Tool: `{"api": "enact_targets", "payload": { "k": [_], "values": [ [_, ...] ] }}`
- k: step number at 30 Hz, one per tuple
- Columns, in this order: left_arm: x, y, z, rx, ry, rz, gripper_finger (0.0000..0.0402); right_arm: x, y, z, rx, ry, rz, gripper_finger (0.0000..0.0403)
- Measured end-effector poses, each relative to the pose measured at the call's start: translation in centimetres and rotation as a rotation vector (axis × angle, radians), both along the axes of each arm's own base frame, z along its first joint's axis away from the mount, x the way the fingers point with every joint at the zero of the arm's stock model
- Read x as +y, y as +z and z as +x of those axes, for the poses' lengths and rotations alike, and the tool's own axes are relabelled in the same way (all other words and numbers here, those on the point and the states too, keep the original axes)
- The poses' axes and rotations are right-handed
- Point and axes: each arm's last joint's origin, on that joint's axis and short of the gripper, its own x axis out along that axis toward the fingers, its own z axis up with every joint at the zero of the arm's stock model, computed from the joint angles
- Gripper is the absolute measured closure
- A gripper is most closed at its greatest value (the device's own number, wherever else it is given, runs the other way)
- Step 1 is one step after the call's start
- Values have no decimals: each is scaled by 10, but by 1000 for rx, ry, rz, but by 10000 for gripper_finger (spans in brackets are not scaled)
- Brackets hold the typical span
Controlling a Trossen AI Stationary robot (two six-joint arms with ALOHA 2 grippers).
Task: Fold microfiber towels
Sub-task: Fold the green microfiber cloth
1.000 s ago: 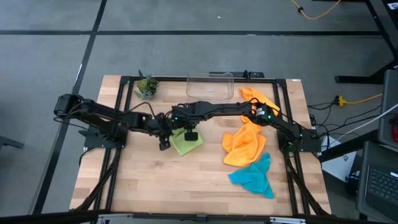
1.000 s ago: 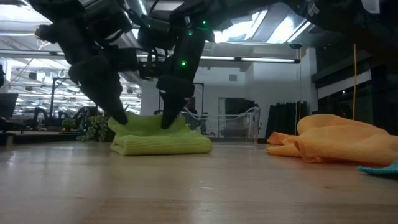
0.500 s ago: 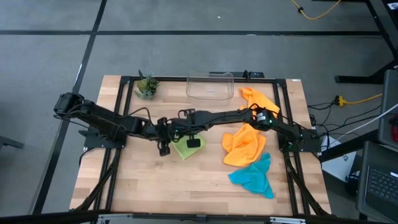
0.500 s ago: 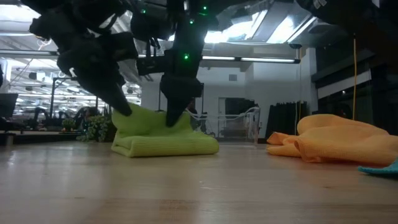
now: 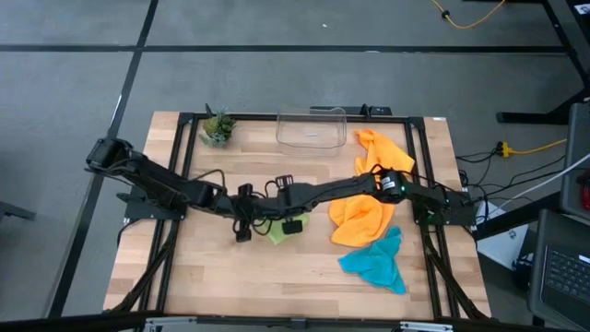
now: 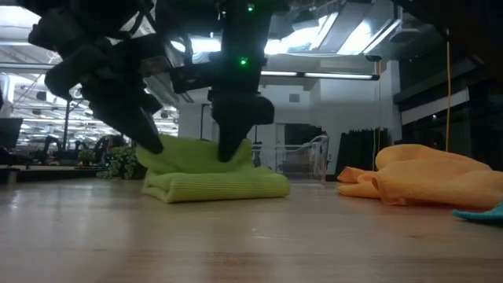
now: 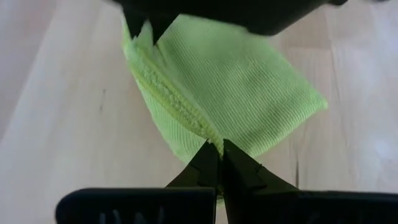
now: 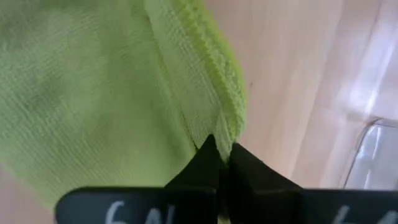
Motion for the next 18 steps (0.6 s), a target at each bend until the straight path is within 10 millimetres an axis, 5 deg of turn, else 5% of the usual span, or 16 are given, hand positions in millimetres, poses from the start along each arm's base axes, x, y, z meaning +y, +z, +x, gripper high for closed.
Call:
{"api": "enact_targets", "payload": {
  "k": [5,18],
  "values": [
    [-1,-5,2,0,52,-11,394,4,-2,-1,8,11,-6,380],
    [22,8,-6,4,164,35,287,-16,12,0,-18,-79,-153,247]
  ]
}}
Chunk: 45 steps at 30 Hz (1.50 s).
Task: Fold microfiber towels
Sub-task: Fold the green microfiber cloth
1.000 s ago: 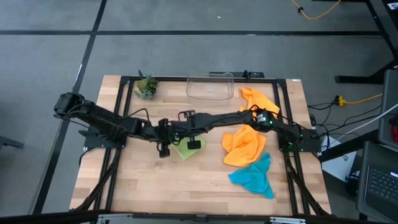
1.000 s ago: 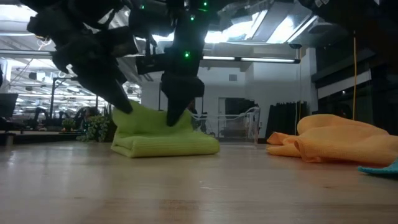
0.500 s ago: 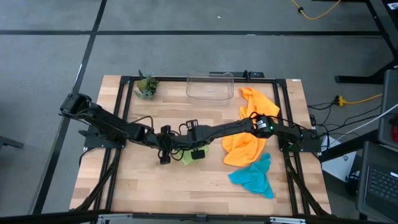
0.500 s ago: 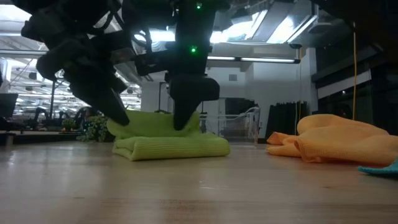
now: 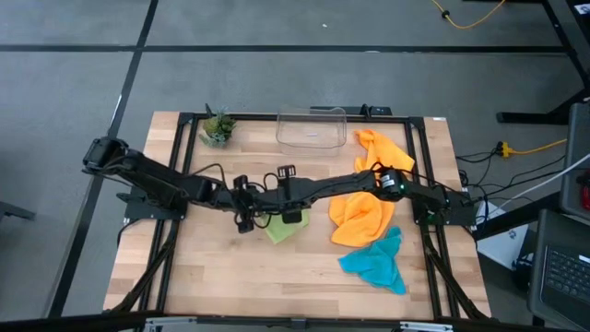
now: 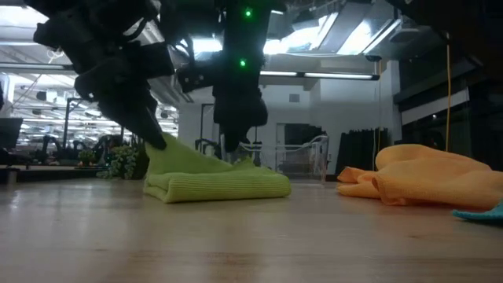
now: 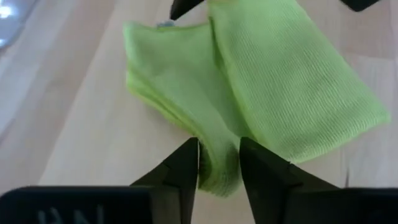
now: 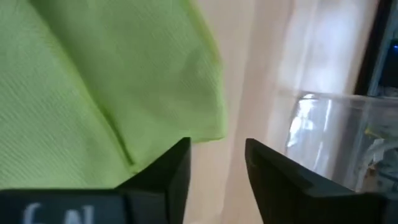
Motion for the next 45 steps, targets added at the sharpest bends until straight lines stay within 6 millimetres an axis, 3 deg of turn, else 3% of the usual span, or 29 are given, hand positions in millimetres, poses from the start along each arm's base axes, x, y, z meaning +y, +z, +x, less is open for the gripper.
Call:
{"api": "enact_targets", "payload": {
  "k": [5,10,14,20,25,29,36,39,45],
  "values": [
    [6,12,-6,-33,19,-1,274,0,26,-8,54,-21,10,225],
    [10,26,-15,-81,58,30,274,-1,54,-31,171,-44,86,222],
    [13,34,-24,-97,116,35,273,-11,75,-52,122,-138,132,222],
    [-1,26,-17,-102,88,-118,276,-18,84,-85,39,-164,160,222],
    [-21,21,-5,-155,-1,-132,277,-16,77,-125,-57,-147,302,222],
    [-41,23,-2,-218,-141,-101,277,-5,60,-140,-256,-15,485,222],
    [-76,10,11,-322,-284,-27,277,14,9,-136,-551,197,574,222],
    [-82,-8,21,-334,-266,9,277,20,-14,-135,-551,262,552,222],
    [-95,-31,39,-275,-264,56,277,31,-37,-130,-499,314,540,222]
  ]
}}
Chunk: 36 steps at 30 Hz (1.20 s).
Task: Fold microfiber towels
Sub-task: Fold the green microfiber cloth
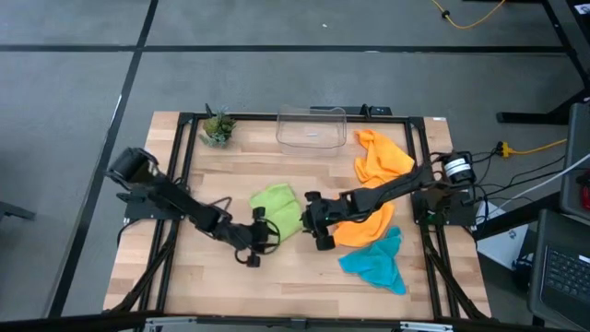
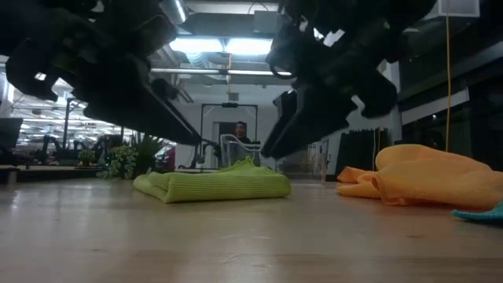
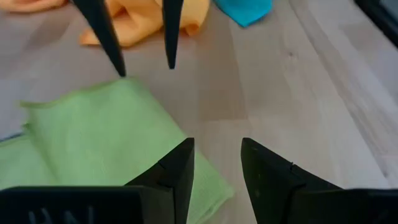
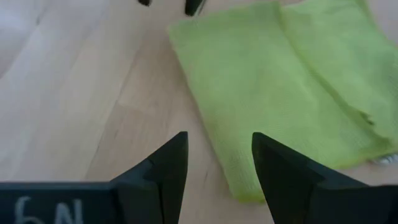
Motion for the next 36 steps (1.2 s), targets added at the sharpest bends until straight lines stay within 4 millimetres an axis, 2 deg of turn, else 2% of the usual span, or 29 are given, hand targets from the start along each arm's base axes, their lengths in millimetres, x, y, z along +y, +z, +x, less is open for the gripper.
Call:
{"api": "enact_targets", "payload": {
  "k": [3,6,11,15,20,23,30,36],
  "values": [
    [-9,-3,16,54,-13,40,273,4,-4,4,-10,54,-42,222],
    [-9,-7,27,159,22,124,257,5,-9,5,-8,85,-72,222],
    [-6,4,33,249,110,112,214,5,-10,6,-16,94,-87,222],
    [-13,12,37,244,58,62,190,5,-9,6,-24,104,-101,222],
    [-12,6,36,289,58,72,184,4,-10,6,-11,80,-82,218],
    [-10,6,35,299,79,60,185,1,-11,6,-7,68,-79,200],
    [-9,5,34,308,114,53,182,0,-12,6,9,77,-90,127],
    [-8,2,31,344,131,66,181,-1,-25,7,36,91,-106,114]
  ]
}}
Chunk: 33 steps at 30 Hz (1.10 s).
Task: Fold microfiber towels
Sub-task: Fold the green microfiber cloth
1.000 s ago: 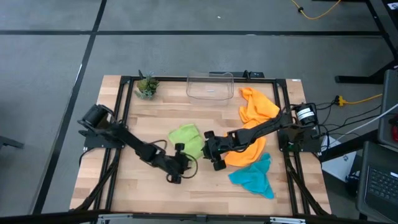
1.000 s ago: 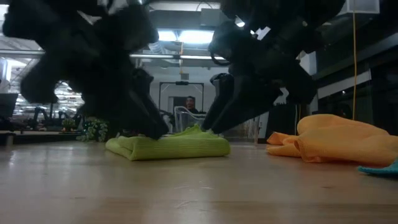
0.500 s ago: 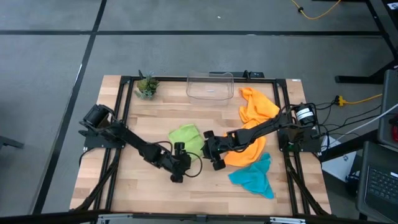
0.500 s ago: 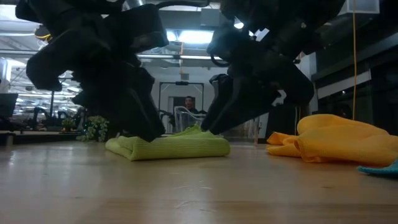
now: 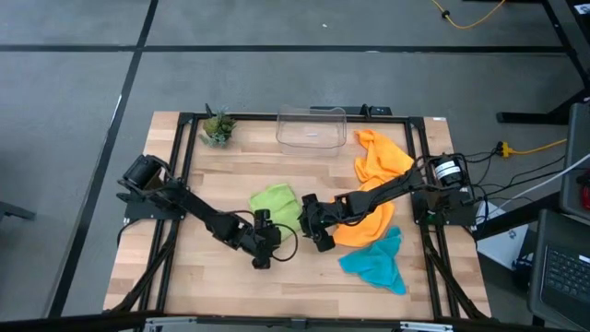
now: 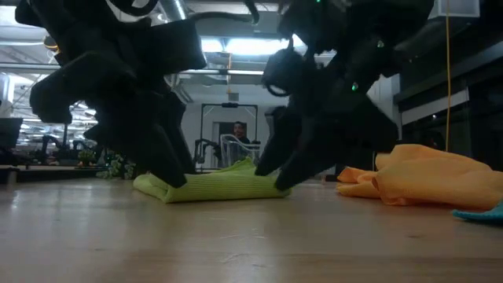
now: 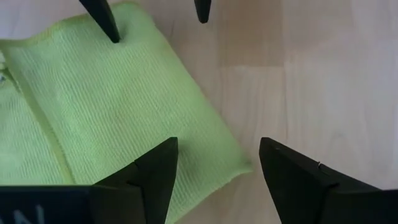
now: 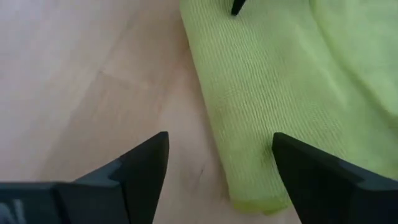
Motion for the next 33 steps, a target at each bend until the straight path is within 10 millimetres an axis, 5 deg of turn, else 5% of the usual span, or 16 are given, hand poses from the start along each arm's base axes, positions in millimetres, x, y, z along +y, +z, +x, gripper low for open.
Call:
{"api": "enact_targets", "payload": {
  "k": [6,22,33],
  "values": [
    [0,-5,0,41,1,-63,181,-3,-19,4,31,-5,11,122],
    [3,-28,1,76,99,-66,192,-4,-21,3,54,-54,39,141],
    [3,-35,-5,51,146,-63,241,-5,-22,2,65,-122,58,286]
  ]
}}
